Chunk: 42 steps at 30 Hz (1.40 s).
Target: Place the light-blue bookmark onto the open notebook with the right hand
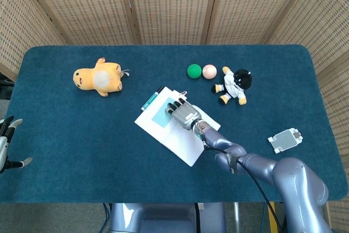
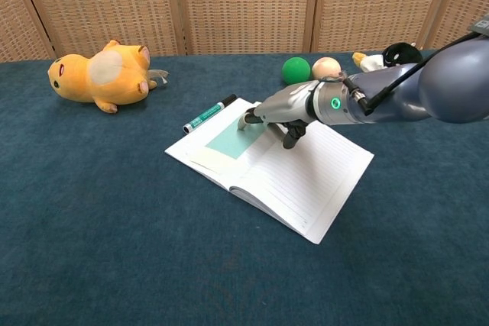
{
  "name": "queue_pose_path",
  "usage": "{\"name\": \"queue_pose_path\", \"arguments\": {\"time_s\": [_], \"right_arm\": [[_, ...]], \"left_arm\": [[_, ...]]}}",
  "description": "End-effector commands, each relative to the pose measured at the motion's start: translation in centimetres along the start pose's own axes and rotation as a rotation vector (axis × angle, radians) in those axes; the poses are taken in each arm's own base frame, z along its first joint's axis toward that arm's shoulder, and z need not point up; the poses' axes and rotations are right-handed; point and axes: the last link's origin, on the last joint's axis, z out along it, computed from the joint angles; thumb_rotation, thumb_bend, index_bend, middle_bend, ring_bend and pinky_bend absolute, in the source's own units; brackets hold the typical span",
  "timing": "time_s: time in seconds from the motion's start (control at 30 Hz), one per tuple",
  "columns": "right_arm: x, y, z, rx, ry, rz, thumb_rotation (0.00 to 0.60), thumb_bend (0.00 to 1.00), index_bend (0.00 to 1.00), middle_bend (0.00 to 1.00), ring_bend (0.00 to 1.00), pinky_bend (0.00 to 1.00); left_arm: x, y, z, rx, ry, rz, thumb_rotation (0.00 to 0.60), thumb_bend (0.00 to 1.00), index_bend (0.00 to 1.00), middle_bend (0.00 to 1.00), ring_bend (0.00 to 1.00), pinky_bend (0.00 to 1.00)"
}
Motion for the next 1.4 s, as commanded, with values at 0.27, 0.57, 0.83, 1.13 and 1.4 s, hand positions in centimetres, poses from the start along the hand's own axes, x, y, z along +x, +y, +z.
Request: {"name": "queue_pose_path", "arguments": {"time_s": [0.27,0.57,0.83,1.13,1.4], "right_arm": [[-0.5,-1.0,-0.6,-0.022,-0.019,-0.018,0.6,1.0,0.08,0.03,0.0,0.0],[-0.4,-2.3,-1.9,-0.067,-0.013,-0.06,0.6,1.0,0.08,0.04,0.0,0.0],[-0.5,-2.5,-2.8,-0.103,-0.03,-0.1,0.6,1.0,0.08,0.04,0.0,0.0],[-0.7,-2.1,-3.2,-0.146,-0.045,-0.109,0.6,1.0,0.08,0.04,0.0,0.0],[-0.9,-2.2,-3.7,-0.155,-0.054,-0.127,0.6,1.0,0.08,0.04,0.0,0.0]], "left_arm": [[0.0,0.0,0.0,-0.003,-0.004,0.001,0.6,0.0,0.0,0.0,0.0,0.0],[-0.1,0.1,0.0,-0.005,-0.006,0.005,0.6,0.0,0.0,0.0,0.0,0.0],[-0.2,0.2,0.0,-0.006,-0.009,0.009,0.6,0.0,0.0,0.0,0.0,0.0],[-0.3,0.2,0.0,-0.005,-0.011,0.013,0.6,0.0,0.0,0.0,0.0,0.0],[-0.3,0.3,-0.1,-0.006,-0.011,0.015,0.6,0.0,0.0,0.0,0.0,0.0]]}}
